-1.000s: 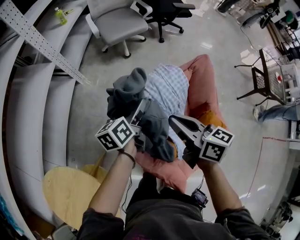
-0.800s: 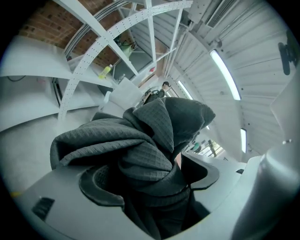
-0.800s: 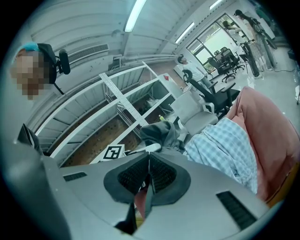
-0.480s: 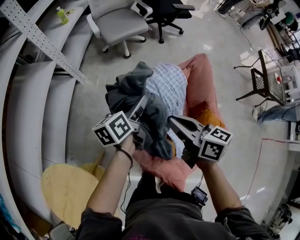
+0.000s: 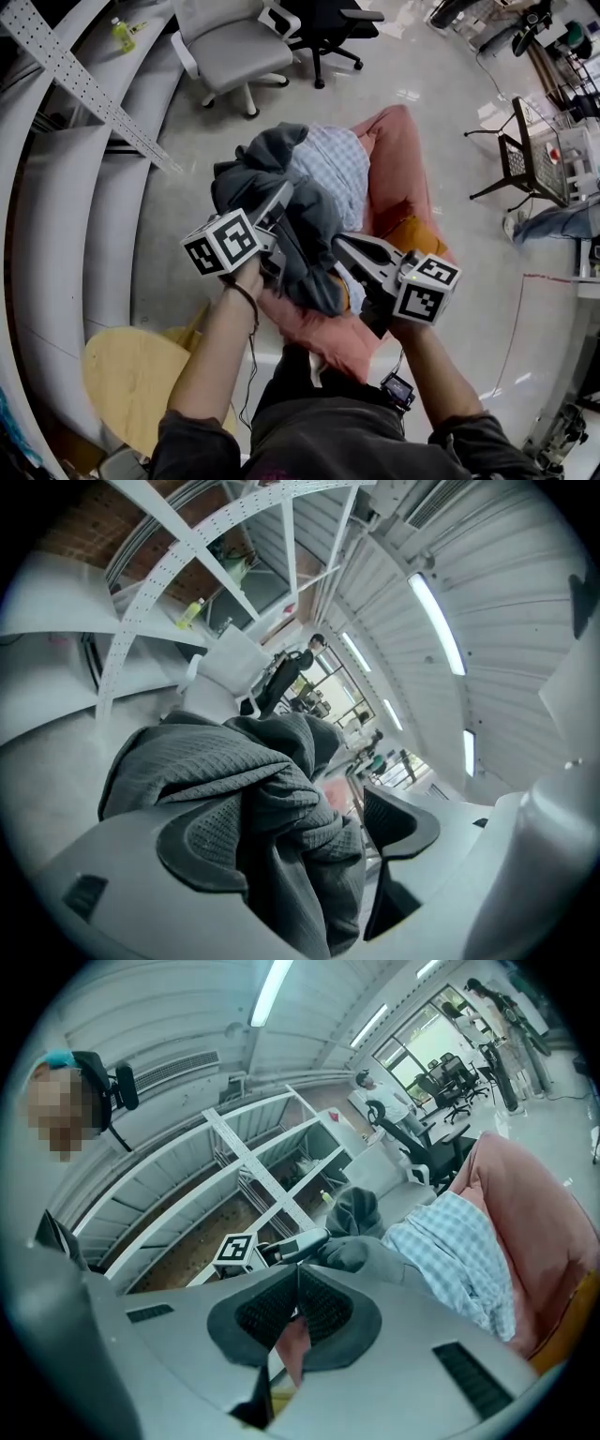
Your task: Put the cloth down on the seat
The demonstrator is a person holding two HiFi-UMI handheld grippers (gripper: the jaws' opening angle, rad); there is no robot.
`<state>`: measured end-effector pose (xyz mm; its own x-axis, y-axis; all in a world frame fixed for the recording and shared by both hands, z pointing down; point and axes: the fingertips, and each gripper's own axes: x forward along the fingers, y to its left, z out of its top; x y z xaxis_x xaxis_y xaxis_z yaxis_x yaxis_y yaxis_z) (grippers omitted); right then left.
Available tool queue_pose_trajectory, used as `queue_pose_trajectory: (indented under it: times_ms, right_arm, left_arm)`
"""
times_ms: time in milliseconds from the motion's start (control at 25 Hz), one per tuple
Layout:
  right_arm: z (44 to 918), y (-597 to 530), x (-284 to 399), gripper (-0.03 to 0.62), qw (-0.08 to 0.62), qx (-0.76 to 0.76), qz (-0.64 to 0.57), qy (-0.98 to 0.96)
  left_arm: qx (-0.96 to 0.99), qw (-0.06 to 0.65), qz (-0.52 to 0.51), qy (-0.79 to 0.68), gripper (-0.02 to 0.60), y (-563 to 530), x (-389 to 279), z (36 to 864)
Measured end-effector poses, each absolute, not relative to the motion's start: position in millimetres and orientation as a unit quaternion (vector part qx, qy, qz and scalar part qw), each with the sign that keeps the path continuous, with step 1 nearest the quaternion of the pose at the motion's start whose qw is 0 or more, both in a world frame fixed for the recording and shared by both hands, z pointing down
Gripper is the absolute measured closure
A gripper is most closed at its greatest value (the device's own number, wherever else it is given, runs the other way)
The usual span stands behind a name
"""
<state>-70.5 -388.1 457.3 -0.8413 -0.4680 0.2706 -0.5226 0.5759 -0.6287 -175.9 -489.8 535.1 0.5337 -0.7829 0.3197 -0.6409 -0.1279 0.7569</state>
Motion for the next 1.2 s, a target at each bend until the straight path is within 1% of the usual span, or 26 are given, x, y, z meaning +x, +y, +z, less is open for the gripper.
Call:
queue_pose_trajectory:
  times_ms: [600,800,1000,1080,1200]
  right_arm:
    - [450,-373,-79,0.577,0.032,0.273,0.36,-0.892]
    - [446,-364,-75,0.577,0.026,0.276,0.356,-0.892]
    - [430,-357,-64,0.577,0.012,0.281,0.342,-0.897]
    - [421,-354,-58,0.577,0.005,0.284,0.335,-0.899]
    - [407,-348,-48,0.577,-0.005,0.285,0.322,-0.903]
  left_arm:
    - [0.736,0.458,-0.071,-0.493,0.19,-449,-201,541]
    - [0.741,0.451,-0.068,-0.493,0.19,-436,-198,536]
    - [0.759,0.43,-0.07,-0.483,0.201,-424,-184,512]
    - [0.768,0.423,-0.07,-0.476,0.224,-420,-176,501]
    - [0.785,0.408,-0.071,-0.462,0.338,-408,-162,482]
